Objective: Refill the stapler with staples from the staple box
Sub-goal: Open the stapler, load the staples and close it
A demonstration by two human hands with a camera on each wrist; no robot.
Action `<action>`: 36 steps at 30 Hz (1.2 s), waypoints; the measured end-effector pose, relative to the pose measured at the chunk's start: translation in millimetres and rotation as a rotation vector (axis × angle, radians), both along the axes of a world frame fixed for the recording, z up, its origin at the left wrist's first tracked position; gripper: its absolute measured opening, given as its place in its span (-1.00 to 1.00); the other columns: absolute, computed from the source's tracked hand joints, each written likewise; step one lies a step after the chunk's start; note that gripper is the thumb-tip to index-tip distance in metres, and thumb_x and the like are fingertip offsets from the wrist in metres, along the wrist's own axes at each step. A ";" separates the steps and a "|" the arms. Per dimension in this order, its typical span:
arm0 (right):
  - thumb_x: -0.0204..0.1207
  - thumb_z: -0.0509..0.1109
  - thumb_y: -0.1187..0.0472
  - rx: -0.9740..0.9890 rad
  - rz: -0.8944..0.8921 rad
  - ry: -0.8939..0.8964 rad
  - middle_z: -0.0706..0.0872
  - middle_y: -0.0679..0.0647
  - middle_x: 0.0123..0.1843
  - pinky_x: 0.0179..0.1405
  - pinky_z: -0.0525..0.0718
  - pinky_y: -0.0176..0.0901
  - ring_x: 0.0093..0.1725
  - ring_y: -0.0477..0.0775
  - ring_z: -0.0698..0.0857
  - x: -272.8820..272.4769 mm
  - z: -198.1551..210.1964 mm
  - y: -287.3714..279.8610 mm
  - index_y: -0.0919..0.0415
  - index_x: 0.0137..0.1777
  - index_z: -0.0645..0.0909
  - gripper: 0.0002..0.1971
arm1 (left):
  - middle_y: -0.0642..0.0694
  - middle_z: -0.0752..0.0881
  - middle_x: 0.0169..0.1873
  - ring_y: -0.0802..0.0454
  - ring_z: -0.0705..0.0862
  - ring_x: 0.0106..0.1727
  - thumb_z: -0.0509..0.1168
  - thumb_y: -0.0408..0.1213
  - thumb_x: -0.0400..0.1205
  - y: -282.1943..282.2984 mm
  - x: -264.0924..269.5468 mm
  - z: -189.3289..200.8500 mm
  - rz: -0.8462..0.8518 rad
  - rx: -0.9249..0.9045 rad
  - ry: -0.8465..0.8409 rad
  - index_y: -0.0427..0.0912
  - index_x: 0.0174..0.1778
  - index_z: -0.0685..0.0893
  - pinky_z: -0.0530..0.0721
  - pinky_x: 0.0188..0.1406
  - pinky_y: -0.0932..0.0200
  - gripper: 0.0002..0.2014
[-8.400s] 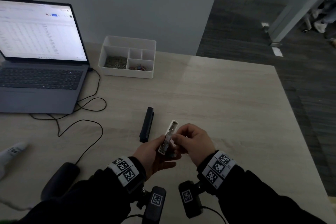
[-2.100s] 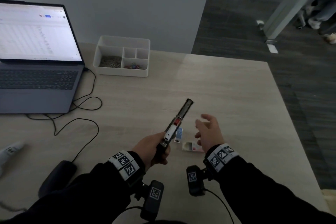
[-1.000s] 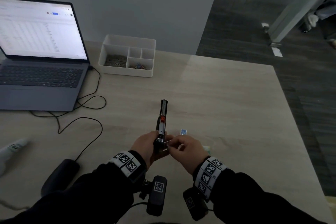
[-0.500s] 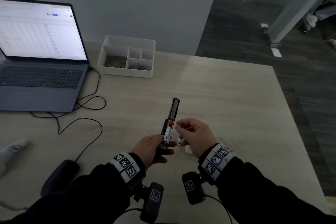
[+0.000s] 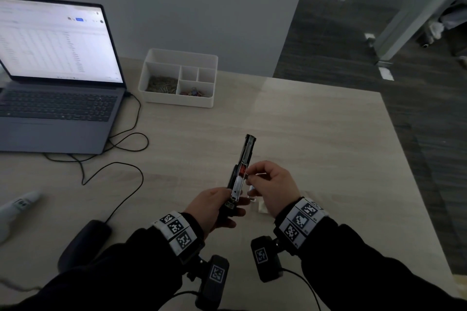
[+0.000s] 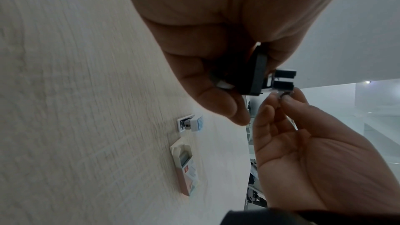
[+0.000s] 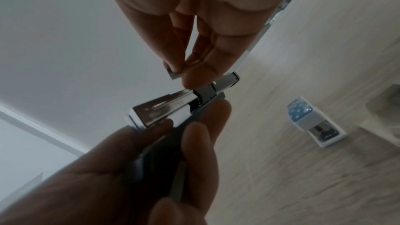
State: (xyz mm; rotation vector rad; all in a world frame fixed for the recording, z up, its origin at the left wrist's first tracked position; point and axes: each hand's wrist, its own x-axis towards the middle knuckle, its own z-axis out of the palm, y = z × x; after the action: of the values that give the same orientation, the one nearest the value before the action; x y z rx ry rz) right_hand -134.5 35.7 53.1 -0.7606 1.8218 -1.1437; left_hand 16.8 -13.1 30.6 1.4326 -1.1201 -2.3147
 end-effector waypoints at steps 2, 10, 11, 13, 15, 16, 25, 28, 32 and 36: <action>0.50 0.46 0.37 0.000 -0.010 -0.025 0.82 0.02 -0.25 -0.12 0.79 0.24 -0.38 0.03 0.79 -0.3 2.5 0.3 0.10 -0.20 0.73 -0.85 | -0.20 0.87 -0.03 -0.01 0.81 -0.22 0.07 -0.26 0.77 0.1 -0.8 -0.1 -0.006 0.002 0.002 -0.29 0.19 0.68 0.73 -0.38 0.16 -0.69; 0.46 0.51 0.33 -0.013 -0.042 0.026 0.85 0.18 -0.21 -0.08 0.80 0.21 -0.24 0.12 0.82 -2.0 -3.5 0.3 0.02 -0.21 0.72 -0.84 | -0.18 0.88 -0.05 -0.01 0.83 -0.22 0.07 -0.26 0.77 0.2 -3.6 -1.8 -0.009 0.018 0.003 -0.30 0.20 0.67 0.74 -0.36 0.13 -0.70; 0.46 0.50 0.35 -0.009 -0.049 0.022 0.85 0.18 -0.20 -0.08 0.79 0.18 -0.24 0.10 0.82 -2.5 -4.0 0.3 0.00 -0.18 0.71 -0.82 | -0.18 0.88 -0.05 0.00 0.83 -0.22 0.07 -0.26 0.77 0.3 -3.8 -1.9 -0.008 0.019 0.003 -0.31 0.21 0.67 0.74 -0.36 0.13 -0.70; 0.46 0.50 0.37 -0.017 -0.047 0.011 0.83 0.15 -0.18 -0.09 0.80 0.12 -0.24 0.07 0.83 -3.0 -3.6 0.4 0.01 -0.14 0.70 -0.80 | -0.19 0.88 -0.04 -0.01 0.83 -0.22 0.08 -0.26 0.77 0.5 -3.7 -1.9 -0.006 0.019 0.003 -0.32 0.21 0.66 0.75 -0.35 0.13 -0.70; 0.44 0.51 0.41 -0.048 -0.036 0.002 0.79 0.09 -0.17 -0.10 0.81 0.09 -0.21 0.10 0.83 -3.1 -3.6 -0.2 0.05 -0.12 0.70 -0.79 | -0.20 0.88 -0.04 -0.01 0.83 -0.22 0.08 -0.26 0.77 0.7 -3.2 -2.0 -0.006 0.021 0.005 -0.33 0.22 0.66 0.76 -0.35 0.13 -0.70; 0.43 0.50 0.44 -0.063 -0.031 -0.004 0.78 0.06 -0.18 -0.11 0.83 0.06 -0.21 0.11 0.82 -3.2 -3.9 -0.3 0.07 -0.11 0.71 -0.78 | -0.20 0.88 -0.04 -0.01 0.83 -0.22 0.08 -0.26 0.77 0.7 -3.0 -2.3 -0.005 0.024 0.009 -0.33 0.23 0.65 0.75 -0.36 0.13 -0.70; 0.46 0.45 0.48 -0.155 0.135 0.130 0.67 0.02 -0.13 -0.26 0.70 -0.28 -0.29 -0.07 0.71 -5.4 -7.5 -4.0 -0.03 0.24 0.62 -0.54 | -0.19 0.88 -0.06 -0.01 0.82 -0.23 0.08 -0.28 0.77 1.5 -2.3 -0.4 -0.010 0.023 0.018 -0.31 0.18 0.68 0.76 -0.35 0.13 -0.71; 0.46 0.46 0.41 -0.171 0.242 0.240 0.67 -0.07 -0.15 -0.18 0.67 -0.35 -0.26 -0.14 0.70 -7.9 -5.4 -3.3 -0.09 0.39 0.53 -0.44 | -0.18 0.88 -0.09 -0.02 0.82 -0.23 0.09 -0.28 0.76 1.8 -1.8 0.1 -0.006 0.026 0.022 -0.32 0.19 0.68 0.75 -0.38 0.13 -0.71; 0.46 0.49 0.32 -0.181 0.357 0.402 0.73 -0.12 -0.18 0.10 0.64 -0.38 -0.06 -0.17 0.74 -11.9 -0.3 -3.4 -0.19 0.48 0.41 -0.35 | -0.21 0.88 -0.06 -0.05 0.83 -0.20 0.09 -0.29 0.77 2.0 -0.9 0.5 -0.012 0.025 0.026 -0.35 0.23 0.66 0.75 -0.38 0.13 -0.70; 0.47 0.48 0.36 -0.191 0.455 0.474 0.74 -0.12 -0.16 0.16 0.63 -0.33 -0.06 -0.20 0.71 -13.1 4.7 -3.8 -0.20 0.52 0.37 -0.30 | -0.27 0.85 0.03 -0.07 0.82 -0.16 0.10 -0.29 0.76 2.2 -0.8 0.7 -0.037 0.023 0.026 -0.34 0.23 0.68 0.77 -0.33 0.11 -0.69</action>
State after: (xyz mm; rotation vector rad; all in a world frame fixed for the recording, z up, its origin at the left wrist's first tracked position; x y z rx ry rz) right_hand -147.6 31.9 57.8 -1.5745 1.7816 -0.8870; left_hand 16.0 -10.9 31.3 1.3964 -1.1267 -2.3718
